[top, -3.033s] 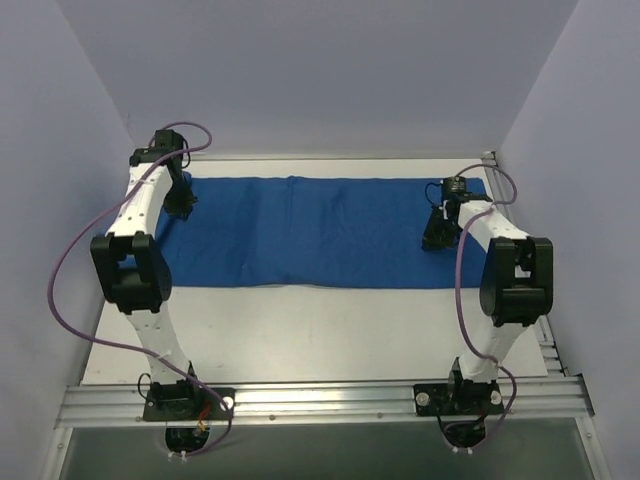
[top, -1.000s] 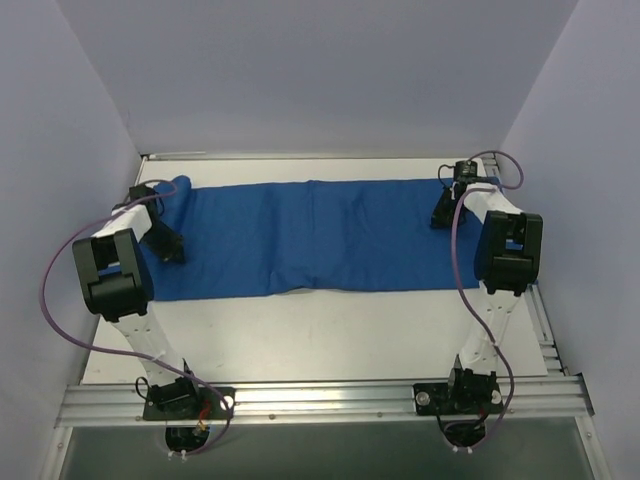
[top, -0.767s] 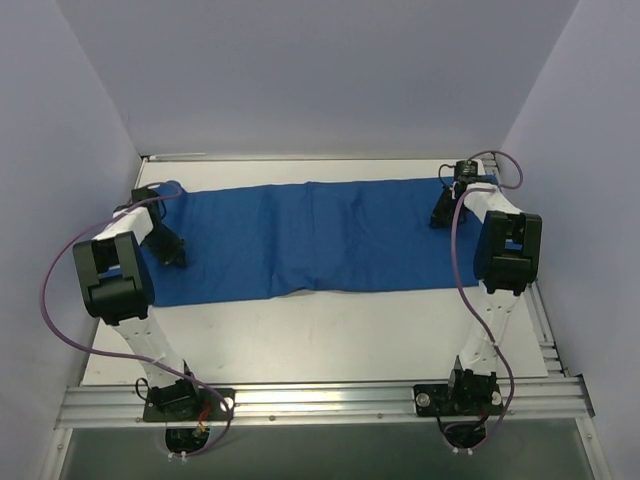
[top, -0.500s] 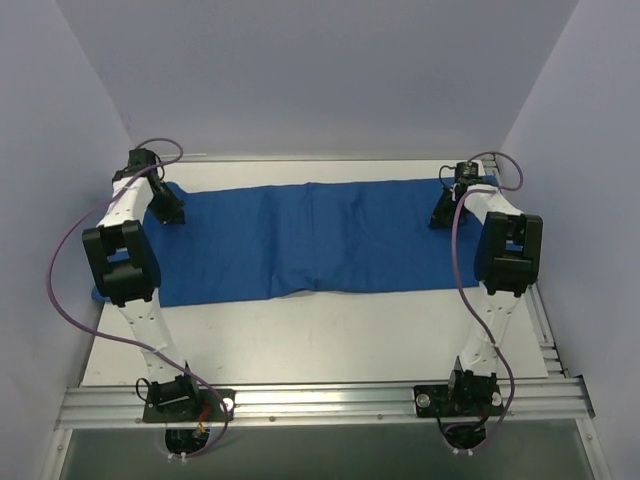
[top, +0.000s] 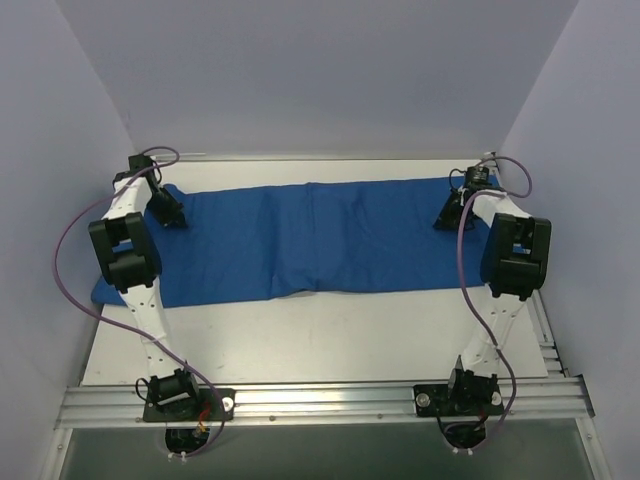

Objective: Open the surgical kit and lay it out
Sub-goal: Open the surgical kit at the center of the board.

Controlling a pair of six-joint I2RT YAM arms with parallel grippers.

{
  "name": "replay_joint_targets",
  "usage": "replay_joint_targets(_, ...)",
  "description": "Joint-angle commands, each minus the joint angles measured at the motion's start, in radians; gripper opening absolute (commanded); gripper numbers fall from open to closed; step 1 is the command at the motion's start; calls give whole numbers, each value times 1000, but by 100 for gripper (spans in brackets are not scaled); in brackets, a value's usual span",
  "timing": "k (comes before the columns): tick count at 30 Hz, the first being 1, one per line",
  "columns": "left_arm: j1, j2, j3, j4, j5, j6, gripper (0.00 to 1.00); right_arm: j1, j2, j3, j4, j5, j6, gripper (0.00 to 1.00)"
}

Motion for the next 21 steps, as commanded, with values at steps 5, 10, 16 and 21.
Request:
replay_joint_targets(5, 32, 93, 97, -164, -31, 43, 3, -16, 34, -6, -186, 93, -19, 0)
replay_joint_targets(10, 14, 104, 257, -186, -16, 100, 12, -11, -29, 44, -143, 108, -10, 0)
replay_joint_targets(16, -9, 42, 328, -129, 54, 111, 38, -17, -12, 166, -91, 161, 17, 10)
replay_joint_targets(21, -32, 18, 395, -119, 88, 112, 51, -19, 0, 258, 35, 332, 13, 25)
